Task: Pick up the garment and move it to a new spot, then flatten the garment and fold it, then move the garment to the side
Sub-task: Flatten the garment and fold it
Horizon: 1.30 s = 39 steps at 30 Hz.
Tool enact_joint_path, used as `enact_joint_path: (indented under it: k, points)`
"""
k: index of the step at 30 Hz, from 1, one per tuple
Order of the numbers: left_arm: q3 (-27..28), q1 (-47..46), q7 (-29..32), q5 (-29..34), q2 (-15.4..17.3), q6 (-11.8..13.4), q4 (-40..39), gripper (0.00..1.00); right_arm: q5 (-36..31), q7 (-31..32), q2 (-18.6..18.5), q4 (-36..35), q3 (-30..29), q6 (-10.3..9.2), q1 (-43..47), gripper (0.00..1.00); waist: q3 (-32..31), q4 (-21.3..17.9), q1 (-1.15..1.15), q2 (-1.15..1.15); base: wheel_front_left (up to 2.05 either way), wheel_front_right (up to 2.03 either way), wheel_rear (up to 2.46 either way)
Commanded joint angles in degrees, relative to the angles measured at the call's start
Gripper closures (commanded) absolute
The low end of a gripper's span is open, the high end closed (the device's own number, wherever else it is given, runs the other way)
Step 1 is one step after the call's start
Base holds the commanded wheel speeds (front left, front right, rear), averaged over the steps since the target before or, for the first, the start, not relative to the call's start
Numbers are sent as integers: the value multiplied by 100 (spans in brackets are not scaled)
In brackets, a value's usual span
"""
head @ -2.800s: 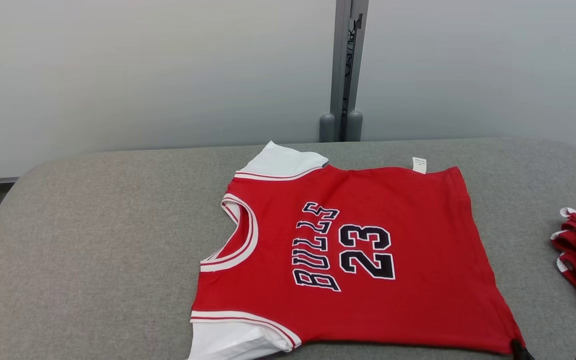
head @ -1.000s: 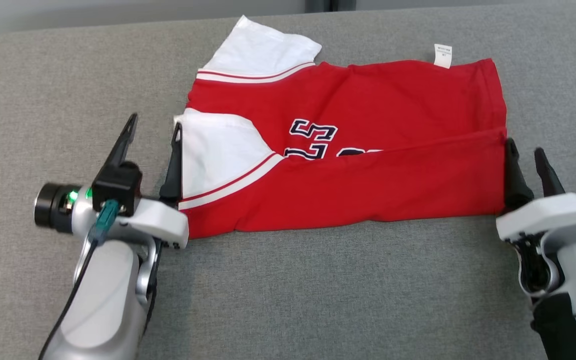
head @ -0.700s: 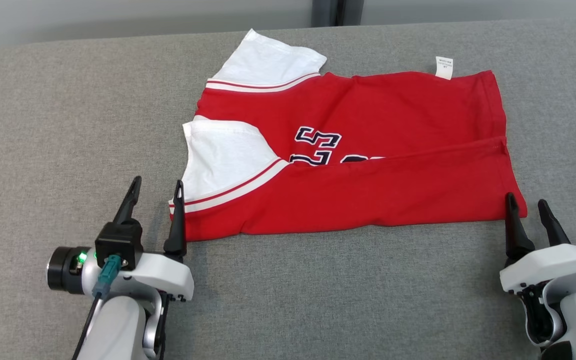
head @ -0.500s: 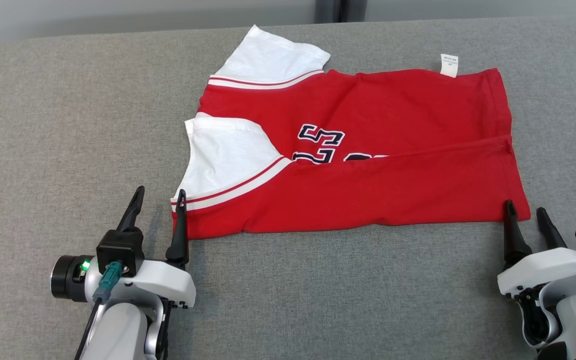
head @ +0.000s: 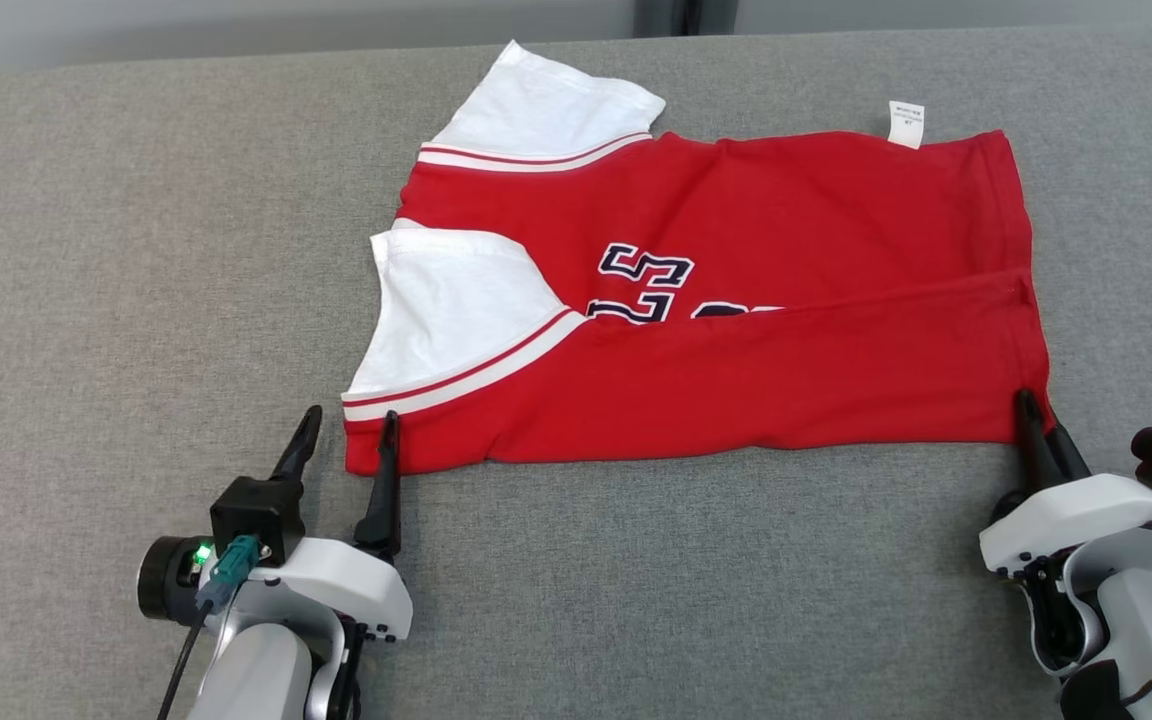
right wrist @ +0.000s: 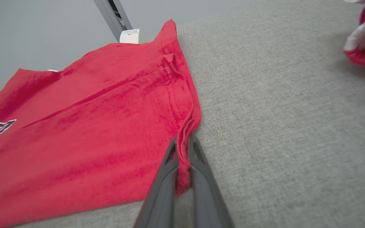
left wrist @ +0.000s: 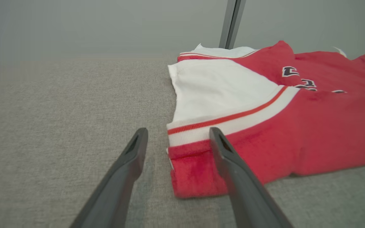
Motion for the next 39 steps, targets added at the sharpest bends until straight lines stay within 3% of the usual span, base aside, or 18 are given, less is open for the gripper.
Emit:
enact_joint_path:
  k: [1,8,9,10,11,19,32,39]
  points:
    - [-22,-49,-7,-62,20,-36,44,0,38,16,-46,6,-6,-4,32,100,8,-28,0,0,0,0,0]
    - [-288,-224,0,-446,21,35,789,0,69,10,-3,-200,33,-3,10,100,54,-105,0,0,0,0,0]
    - [-344,-255,5,-456,18,11,862,7,76,10,6,-215,42,-3,3,100,57,-107,0,0,0,0,0]
    - [-406,-295,6,-487,16,3,938,70,79,10,10,-229,48,-3,-5,100,56,-109,0,0,0,0,0]
    - [-453,-331,11,-491,16,-18,979,100,85,10,15,-256,59,-3,-14,100,52,-110,0,0,0,0,0]
    - [-293,21,-3,-393,26,13,699,100,36,10,69,-298,87,-3,265,100,-433,-136,0,0,0,0,0]
    - [126,1582,-3,-226,38,-124,665,100,212,10,168,-171,147,-4,1602,100,-1619,-99,0,0,0,0,0]
    - [116,2129,-3,-362,38,-128,639,100,290,10,120,-171,262,-4,2027,100,-1737,-93,0,0,0,0,0]
